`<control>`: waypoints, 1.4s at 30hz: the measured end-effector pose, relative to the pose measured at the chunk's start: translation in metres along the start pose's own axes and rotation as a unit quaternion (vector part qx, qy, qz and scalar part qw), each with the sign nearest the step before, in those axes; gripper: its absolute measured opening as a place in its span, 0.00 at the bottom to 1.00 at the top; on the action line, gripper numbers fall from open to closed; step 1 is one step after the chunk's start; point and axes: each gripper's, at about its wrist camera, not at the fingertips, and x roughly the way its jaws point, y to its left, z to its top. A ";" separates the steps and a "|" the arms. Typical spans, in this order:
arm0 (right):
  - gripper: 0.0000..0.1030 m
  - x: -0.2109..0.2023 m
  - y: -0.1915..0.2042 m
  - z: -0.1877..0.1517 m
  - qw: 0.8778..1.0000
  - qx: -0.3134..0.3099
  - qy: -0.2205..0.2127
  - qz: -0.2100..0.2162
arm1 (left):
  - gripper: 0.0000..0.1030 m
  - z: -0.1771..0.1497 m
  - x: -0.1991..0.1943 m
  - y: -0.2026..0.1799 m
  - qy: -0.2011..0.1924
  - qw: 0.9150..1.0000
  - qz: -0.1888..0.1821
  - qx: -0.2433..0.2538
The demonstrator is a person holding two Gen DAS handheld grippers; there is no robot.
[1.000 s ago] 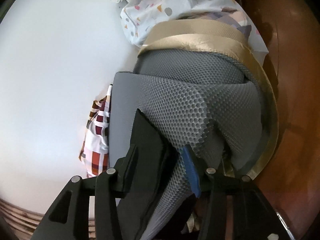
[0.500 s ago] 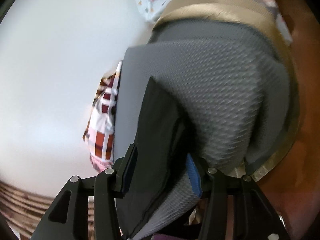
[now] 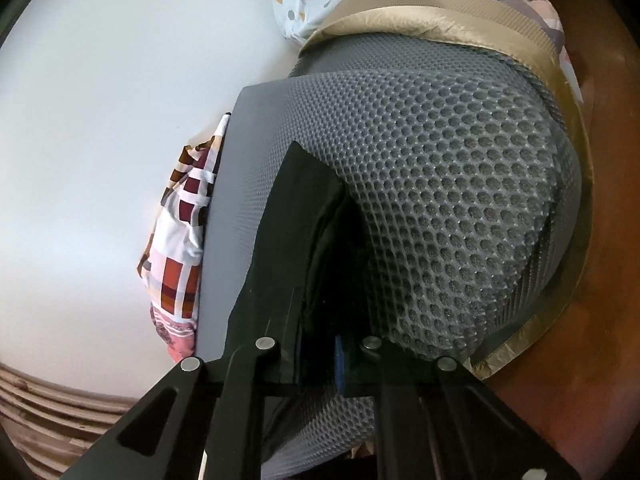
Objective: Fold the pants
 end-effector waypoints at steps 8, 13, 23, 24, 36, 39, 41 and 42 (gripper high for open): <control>0.14 -0.008 -0.017 -0.007 0.997 0.062 -0.008 0.036 | 0.99 0.012 -0.018 -0.072 0.046 0.988 -0.150 -0.006; 0.18 -0.033 0.016 -0.056 0.998 0.032 -0.018 0.045 | 0.99 0.017 -0.003 -0.101 0.064 0.971 -0.222 -0.067; 0.23 0.107 0.112 -0.209 0.948 -0.035 0.287 0.133 | 0.99 0.017 0.003 -0.109 0.052 0.964 -0.232 -0.117; 0.24 0.117 0.114 -0.217 0.945 -0.036 0.299 0.125 | 0.99 0.016 0.005 -0.108 0.054 0.962 -0.236 -0.125; 0.35 0.143 0.108 -0.227 0.954 -0.019 0.290 0.078 | 0.99 0.002 0.025 -0.087 0.082 0.932 -0.281 -0.216; 0.35 0.145 0.107 -0.231 0.955 -0.006 0.283 0.092 | 0.99 0.001 0.025 -0.086 0.079 0.931 -0.281 -0.219; 0.35 0.148 0.107 -0.234 0.956 -0.006 0.278 0.093 | 0.99 0.001 0.024 -0.087 0.076 0.931 -0.281 -0.219; 0.35 0.148 0.107 -0.235 0.957 -0.009 0.274 0.089 | 0.99 0.001 0.024 -0.087 0.075 0.932 -0.281 -0.218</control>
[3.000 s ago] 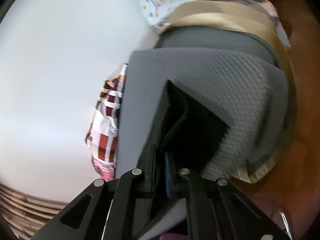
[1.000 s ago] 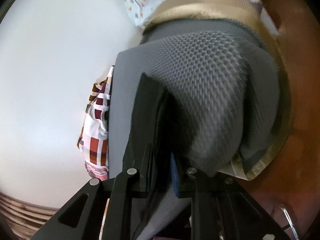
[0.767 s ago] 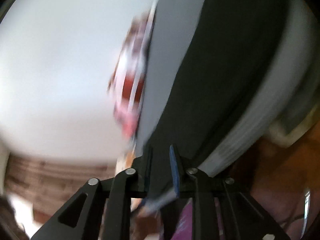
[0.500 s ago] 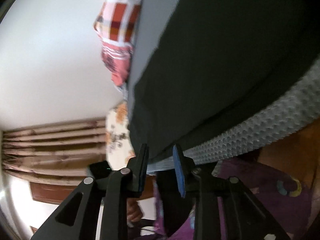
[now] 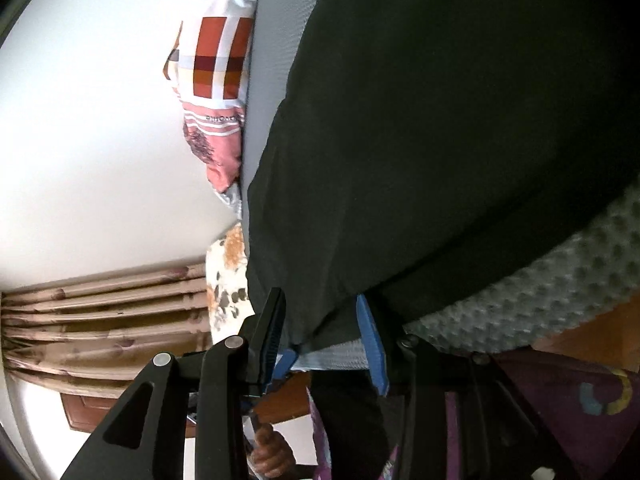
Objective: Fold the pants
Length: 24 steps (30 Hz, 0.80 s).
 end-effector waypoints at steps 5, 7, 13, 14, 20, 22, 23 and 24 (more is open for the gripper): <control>0.36 0.000 0.000 -0.003 1.000 0.019 -0.008 0.024 | 0.99 -0.001 -0.002 0.000 -0.005 1.000 -0.001 -0.005; 0.36 0.002 0.009 -0.005 1.000 -0.009 -0.009 -0.001 | 0.99 -0.001 -0.004 0.000 -0.013 1.000 0.001 -0.004; 0.36 0.010 0.021 0.000 1.000 -0.028 -0.010 0.000 | 0.99 0.002 -0.005 -0.001 -0.023 1.000 0.000 0.002; 0.36 0.011 0.024 0.000 0.999 -0.034 -0.008 -0.005 | 0.99 0.002 -0.004 -0.001 -0.021 1.000 0.000 0.003; 0.23 0.037 0.025 0.003 0.999 -0.032 0.019 -0.035 | 0.99 0.002 0.001 0.001 -0.012 1.000 0.004 -0.002; 0.07 0.043 0.030 0.002 0.998 -0.045 0.021 -0.050 | 0.99 0.003 -0.002 0.001 -0.015 1.000 0.008 -0.001; 0.07 0.041 0.032 0.000 0.998 -0.047 0.019 -0.048 | 0.99 0.004 -0.004 0.001 -0.018 1.000 0.012 0.000; 0.06 0.039 0.033 -0.001 0.998 -0.048 0.019 -0.044 | 0.99 0.004 -0.005 0.000 -0.019 1.000 0.016 0.001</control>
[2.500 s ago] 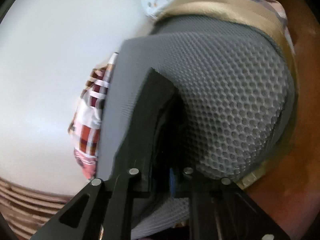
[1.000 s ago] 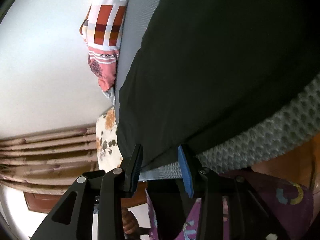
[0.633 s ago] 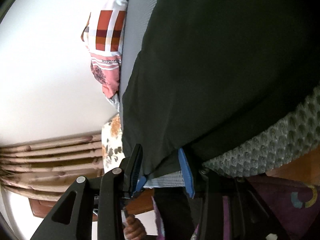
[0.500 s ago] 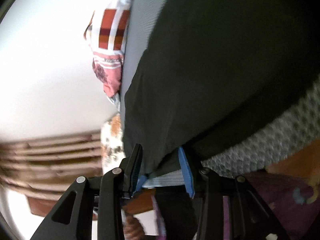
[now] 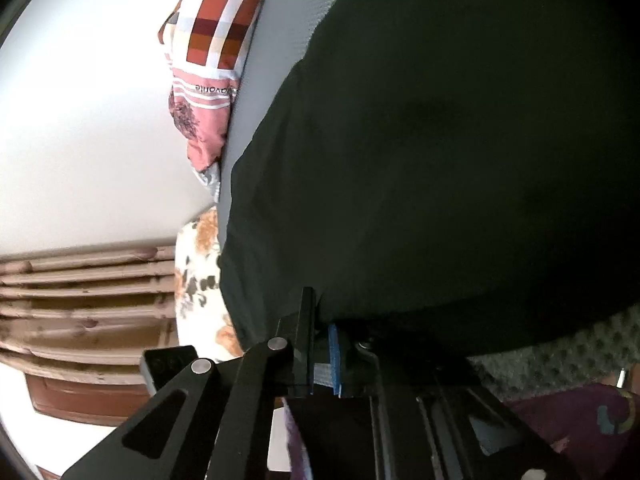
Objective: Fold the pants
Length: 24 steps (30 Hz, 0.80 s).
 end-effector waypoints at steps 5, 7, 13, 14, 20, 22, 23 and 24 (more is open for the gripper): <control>0.06 -0.007 0.011 -0.010 1.000 -0.019 0.013 0.006 | 0.99 0.004 -0.005 0.004 -0.008 1.000 0.024 0.006; 0.06 -0.005 0.003 -0.013 1.000 -0.014 0.023 -0.006 | 0.99 0.005 -0.005 0.007 -0.009 1.000 0.027 0.003; 0.02 0.001 -0.017 -0.015 0.999 0.015 0.037 -0.021 | 0.99 0.005 -0.003 0.008 -0.007 0.999 0.044 0.013; 0.03 0.002 -0.015 -0.016 0.999 0.011 0.037 -0.025 | 0.99 0.005 -0.002 0.006 -0.006 0.999 0.049 0.018; 0.07 0.004 -0.007 -0.018 0.998 -0.006 0.059 -0.005 | 0.99 0.002 -0.005 0.002 -0.003 0.998 0.058 0.031; 0.10 0.007 0.011 -0.023 0.995 -0.041 0.089 -0.006 | 0.99 0.003 -0.008 0.000 -0.005 0.998 0.057 0.033; 0.12 0.010 0.021 -0.027 0.993 -0.058 0.106 -0.011 | 0.99 0.003 -0.009 -0.002 -0.008 0.998 0.058 0.039; 0.19 0.010 0.034 -0.029 0.989 -0.082 0.122 -0.012 | 0.99 0.003 -0.010 -0.004 -0.011 0.997 0.062 0.047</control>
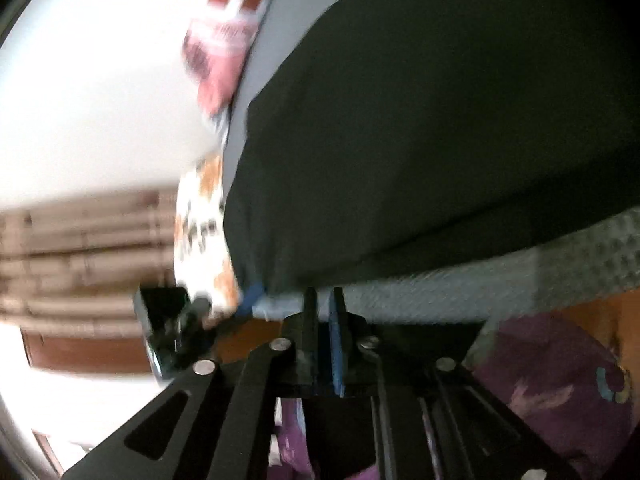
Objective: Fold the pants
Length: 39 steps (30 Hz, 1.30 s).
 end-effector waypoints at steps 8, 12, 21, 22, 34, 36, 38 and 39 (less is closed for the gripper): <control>0.37 -0.010 0.123 0.075 0.959 -0.271 -0.059 -0.058 | 0.99 -0.010 0.014 -0.003 0.000 0.998 0.051 0.033; 0.37 0.041 0.149 0.134 0.933 -0.329 -0.049 -0.140 | 0.99 -0.016 0.010 0.000 0.000 0.998 0.048 0.031; 0.37 0.148 0.145 0.209 0.928 -0.326 0.041 -0.175 | 0.99 -0.017 0.012 0.006 0.007 0.999 0.044 0.024; 0.34 0.158 0.142 0.210 0.928 -0.326 0.059 -0.173 | 0.99 -0.017 0.012 0.007 0.007 0.999 0.041 0.020; 0.11 0.170 0.148 0.206 0.929 -0.337 0.057 -0.145 | 1.00 -0.012 0.006 0.020 0.007 1.000 0.003 -0.019; 0.11 0.150 0.150 0.215 0.934 -0.329 0.026 -0.140 | 1.00 -0.013 0.009 0.019 0.007 1.000 0.009 -0.013; 0.11 0.145 0.148 0.218 0.933 -0.328 0.014 -0.149 | 1.00 -0.013 0.011 0.014 0.008 1.000 0.020 -0.002; 0.11 0.146 0.145 0.218 0.937 -0.318 0.020 -0.144 | 1.00 -0.014 0.012 0.012 0.008 1.000 0.024 0.004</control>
